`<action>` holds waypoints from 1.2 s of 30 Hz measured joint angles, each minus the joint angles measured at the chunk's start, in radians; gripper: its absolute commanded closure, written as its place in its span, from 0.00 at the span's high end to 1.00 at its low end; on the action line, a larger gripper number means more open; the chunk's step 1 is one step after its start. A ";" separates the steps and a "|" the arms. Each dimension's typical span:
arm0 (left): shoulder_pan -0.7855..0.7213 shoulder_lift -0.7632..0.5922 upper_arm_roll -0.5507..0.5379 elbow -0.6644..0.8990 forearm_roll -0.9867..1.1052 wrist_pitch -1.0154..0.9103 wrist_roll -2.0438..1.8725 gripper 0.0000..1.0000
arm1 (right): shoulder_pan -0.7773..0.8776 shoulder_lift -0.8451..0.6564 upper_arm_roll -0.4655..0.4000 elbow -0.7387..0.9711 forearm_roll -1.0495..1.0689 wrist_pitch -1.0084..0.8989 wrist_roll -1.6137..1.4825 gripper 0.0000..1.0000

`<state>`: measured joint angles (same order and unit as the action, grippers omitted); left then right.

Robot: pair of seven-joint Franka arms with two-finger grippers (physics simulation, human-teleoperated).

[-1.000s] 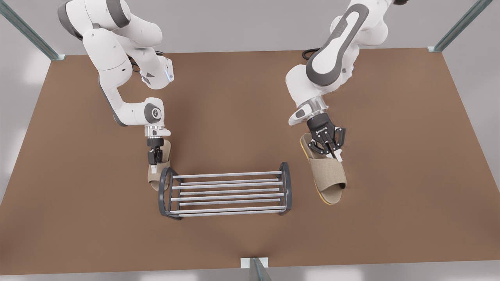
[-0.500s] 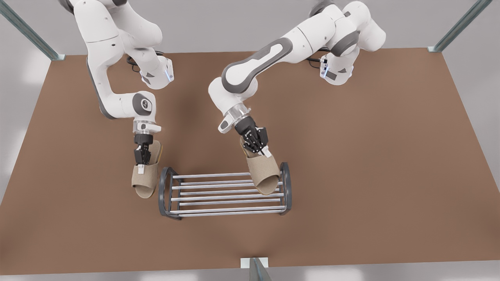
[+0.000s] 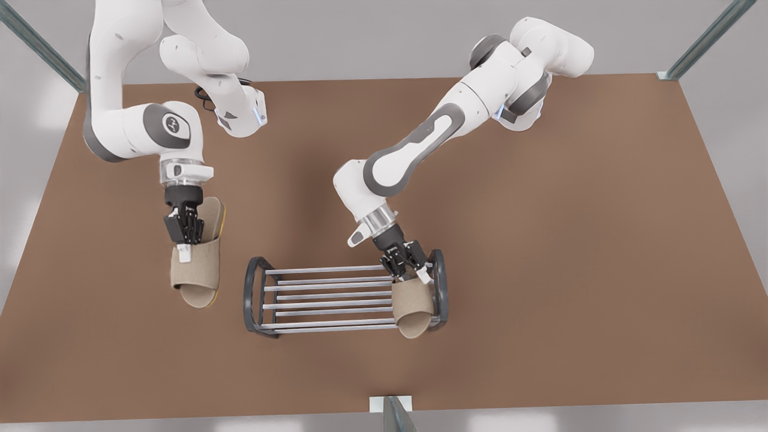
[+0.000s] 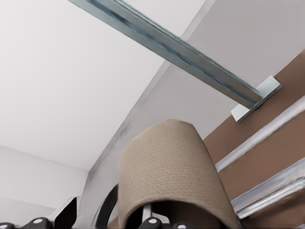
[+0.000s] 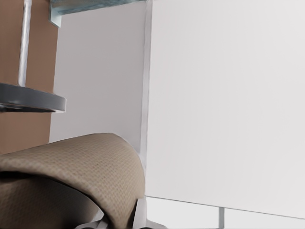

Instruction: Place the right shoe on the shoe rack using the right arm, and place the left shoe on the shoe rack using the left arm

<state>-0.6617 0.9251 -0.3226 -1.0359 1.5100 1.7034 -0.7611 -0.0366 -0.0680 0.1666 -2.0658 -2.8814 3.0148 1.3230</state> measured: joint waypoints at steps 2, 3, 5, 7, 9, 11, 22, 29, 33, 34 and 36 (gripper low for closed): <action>-0.004 -0.005 -0.001 -0.001 -0.023 -0.002 0.011 1.00 | 0.002 0.001 0.000 0.001 0.001 0.030 -0.001 0.21; -0.005 -0.007 -0.002 -0.002 -0.030 -0.003 0.016 1.00 | 0.001 0.002 0.000 0.002 0.001 0.042 -0.002 0.21; -0.005 -0.007 -0.001 -0.002 -0.041 -0.004 0.026 1.00 | -0.004 0.004 0.000 0.003 0.001 0.061 -0.003 0.21; -0.005 -0.010 -0.001 -0.015 -0.046 -0.006 0.034 1.00 | -0.010 0.005 0.000 0.004 0.001 0.074 -0.004 0.21; -0.006 -0.035 -0.005 -0.064 -0.050 -0.020 0.042 1.00 | -0.013 0.004 0.000 0.006 0.001 0.084 -0.005 0.21; -0.012 -0.060 -0.010 -0.117 -0.057 -0.043 0.050 1.00 | -0.014 0.003 0.000 0.013 0.002 0.090 -0.006 0.21; 0.061 -0.525 0.653 -0.113 -1.063 -0.198 0.254 1.00 | 0.099 0.170 -0.039 0.231 0.077 0.109 -0.009 0.21; 0.559 -0.713 0.331 -0.305 -1.421 -0.247 0.424 1.00 | 0.503 0.386 -0.234 0.408 0.239 0.092 -0.011 0.21; 0.564 -0.635 0.328 -0.270 -1.444 -0.270 0.495 1.00 | 0.578 0.496 -0.307 0.472 0.280 0.079 -0.012 0.21; 0.565 -0.632 0.328 -0.268 -1.447 -0.275 0.510 1.00 | 0.588 0.517 -0.313 0.481 0.286 0.075 -0.012 0.21; 0.565 -0.630 0.330 -0.267 -1.450 -0.284 0.539 1.00 | 0.614 0.557 -0.335 0.496 0.300 0.069 -0.013 0.21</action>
<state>-0.0968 0.2952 0.0071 -1.3031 0.0596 1.4196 -0.2220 0.5775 0.4890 -0.1681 -1.5701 -2.5812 3.0841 1.3105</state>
